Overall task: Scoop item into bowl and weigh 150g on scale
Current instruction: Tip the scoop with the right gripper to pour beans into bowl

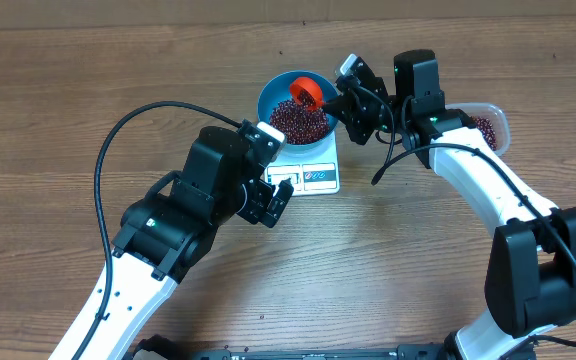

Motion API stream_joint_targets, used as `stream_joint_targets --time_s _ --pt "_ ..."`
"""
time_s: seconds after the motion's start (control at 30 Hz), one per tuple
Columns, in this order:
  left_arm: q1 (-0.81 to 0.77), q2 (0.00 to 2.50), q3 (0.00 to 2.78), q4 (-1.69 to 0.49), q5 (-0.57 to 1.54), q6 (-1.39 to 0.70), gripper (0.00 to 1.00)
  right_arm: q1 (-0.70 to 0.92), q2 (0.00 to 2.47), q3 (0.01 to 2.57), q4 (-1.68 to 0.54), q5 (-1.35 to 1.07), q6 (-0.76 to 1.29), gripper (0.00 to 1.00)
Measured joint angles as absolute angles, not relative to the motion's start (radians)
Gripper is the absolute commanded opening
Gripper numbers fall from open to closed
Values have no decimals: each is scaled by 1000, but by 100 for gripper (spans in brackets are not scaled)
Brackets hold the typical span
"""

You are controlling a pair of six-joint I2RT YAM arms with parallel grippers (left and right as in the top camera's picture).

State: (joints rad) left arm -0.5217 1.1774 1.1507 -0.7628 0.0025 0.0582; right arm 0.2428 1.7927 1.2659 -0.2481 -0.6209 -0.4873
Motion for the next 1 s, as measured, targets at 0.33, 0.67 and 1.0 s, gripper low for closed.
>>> stream_joint_targets --time_s 0.33,0.67,1.0 --pt "-522 1177 1151 -763 3 58 100 243 1793 1266 -263 -568 -495 4" --pt "-522 1177 1151 -763 2 58 99 243 1793 1266 -263 -569 -495 4" --pt "-522 1177 1151 -763 2 58 100 243 1793 1266 -263 -569 -495 4"
